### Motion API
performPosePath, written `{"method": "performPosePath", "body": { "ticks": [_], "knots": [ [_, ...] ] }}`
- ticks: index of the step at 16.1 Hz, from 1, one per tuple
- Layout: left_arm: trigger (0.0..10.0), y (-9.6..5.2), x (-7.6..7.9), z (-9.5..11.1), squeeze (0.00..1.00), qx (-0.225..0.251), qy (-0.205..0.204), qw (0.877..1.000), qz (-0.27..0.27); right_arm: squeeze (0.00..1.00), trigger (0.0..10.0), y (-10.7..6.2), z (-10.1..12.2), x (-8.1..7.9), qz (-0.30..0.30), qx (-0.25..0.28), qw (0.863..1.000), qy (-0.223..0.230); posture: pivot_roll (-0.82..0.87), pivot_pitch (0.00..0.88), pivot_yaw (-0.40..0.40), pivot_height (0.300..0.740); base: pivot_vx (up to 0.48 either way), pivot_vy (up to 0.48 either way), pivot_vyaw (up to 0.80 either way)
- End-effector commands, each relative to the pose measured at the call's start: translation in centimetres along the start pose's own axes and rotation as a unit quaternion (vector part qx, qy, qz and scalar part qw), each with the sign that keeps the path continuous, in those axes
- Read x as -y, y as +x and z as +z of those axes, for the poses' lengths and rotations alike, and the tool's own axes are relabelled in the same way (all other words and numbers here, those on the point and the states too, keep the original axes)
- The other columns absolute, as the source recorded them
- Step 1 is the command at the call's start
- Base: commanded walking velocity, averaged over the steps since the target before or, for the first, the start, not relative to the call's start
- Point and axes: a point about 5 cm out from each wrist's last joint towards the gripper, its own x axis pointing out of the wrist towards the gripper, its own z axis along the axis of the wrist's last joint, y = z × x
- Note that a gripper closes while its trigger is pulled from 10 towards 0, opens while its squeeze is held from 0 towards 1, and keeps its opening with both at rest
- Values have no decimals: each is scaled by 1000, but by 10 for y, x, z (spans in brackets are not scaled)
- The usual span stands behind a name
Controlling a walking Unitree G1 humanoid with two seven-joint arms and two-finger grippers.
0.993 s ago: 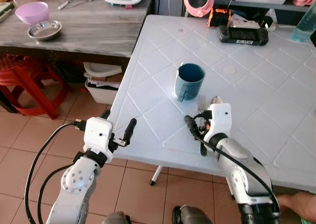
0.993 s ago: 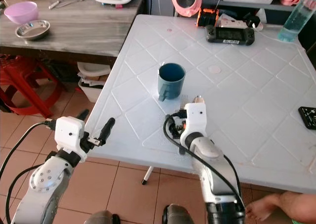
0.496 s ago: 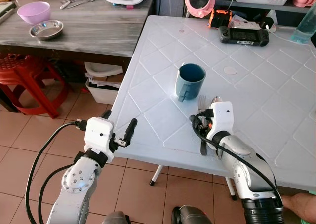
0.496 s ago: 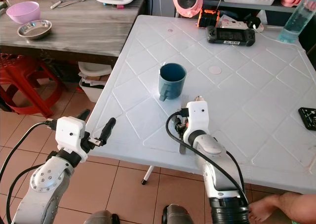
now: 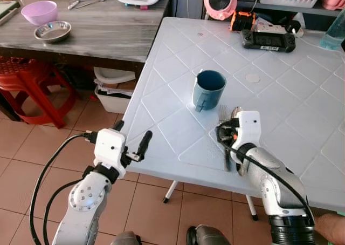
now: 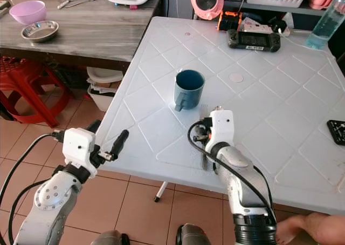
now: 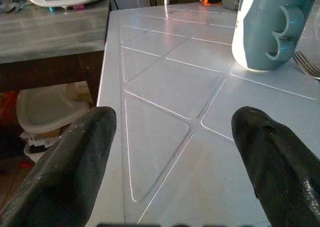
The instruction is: Setting the table
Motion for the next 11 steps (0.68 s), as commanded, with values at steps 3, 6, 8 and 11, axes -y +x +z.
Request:
{"method": "performPosePath", "body": {
  "ticks": [3,6,8,11],
  "knots": [
    [10000,0,1,4,0,4,0,1000,-6,0,0,0,-34,1,-3,-82,996,36,14,81,5,740,0,0,0],
    [10000,1,-2,4,0,5,5,1000,8,0,0,0,-25,-6,3,-64,997,37,14,81,5,740,0,0,0],
    [10000,2,-3,3,0,4,11,1000,15,0,0,1,-23,-12,12,-62,997,44,15,83,5,740,0,0,0],
    [10000,2,-5,0,0,-10,8,999,39,0,0,-2,-25,-19,29,-63,995,68,13,84,4,740,0,0,0]
  ]
}}
